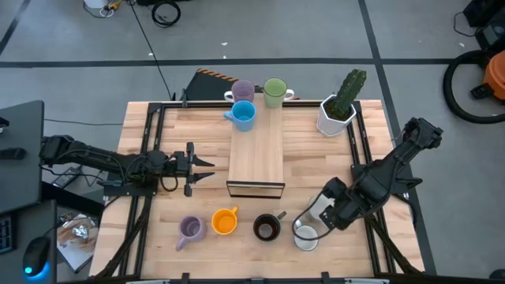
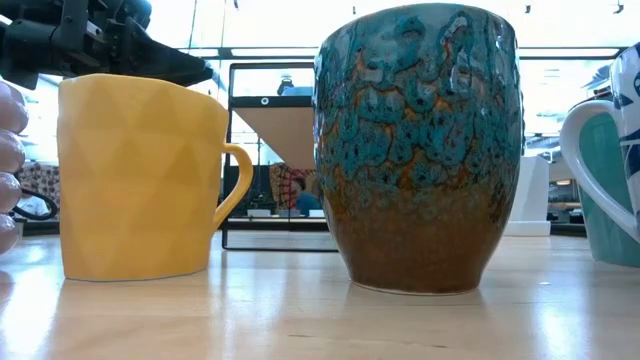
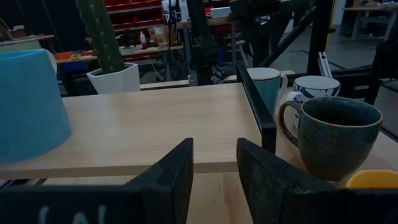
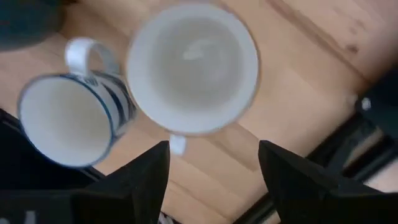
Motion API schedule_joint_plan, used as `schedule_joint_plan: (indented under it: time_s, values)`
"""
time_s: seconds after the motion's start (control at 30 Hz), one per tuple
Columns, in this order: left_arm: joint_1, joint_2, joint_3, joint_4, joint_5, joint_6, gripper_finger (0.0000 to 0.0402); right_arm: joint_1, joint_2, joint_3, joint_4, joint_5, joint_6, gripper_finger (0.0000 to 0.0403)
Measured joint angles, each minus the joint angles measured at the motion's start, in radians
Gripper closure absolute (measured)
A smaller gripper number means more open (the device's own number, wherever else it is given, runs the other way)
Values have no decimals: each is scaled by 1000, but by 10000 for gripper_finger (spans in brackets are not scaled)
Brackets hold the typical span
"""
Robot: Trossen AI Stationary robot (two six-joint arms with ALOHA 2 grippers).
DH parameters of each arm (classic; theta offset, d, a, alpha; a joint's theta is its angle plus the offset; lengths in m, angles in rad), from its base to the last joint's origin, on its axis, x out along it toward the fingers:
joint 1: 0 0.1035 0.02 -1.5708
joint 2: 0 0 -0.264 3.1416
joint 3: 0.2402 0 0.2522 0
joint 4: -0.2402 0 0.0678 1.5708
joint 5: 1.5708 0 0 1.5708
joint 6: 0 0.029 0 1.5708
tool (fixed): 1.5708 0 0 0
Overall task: Place coffee mugs
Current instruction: Put the blue mug on the shelf
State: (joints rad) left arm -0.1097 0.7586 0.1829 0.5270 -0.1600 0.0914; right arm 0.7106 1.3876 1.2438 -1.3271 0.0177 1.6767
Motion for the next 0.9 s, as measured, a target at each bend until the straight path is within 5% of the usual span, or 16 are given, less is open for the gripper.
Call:
schedule_joint_plan:
  time_s: [0.37,0.9]
  values:
    - [0,0,0,0,0,26,271,63,162,0,85,-77,34,151]
    - [0,0,0,-2,0,24,271,69,254,-22,149,-18,59,166]
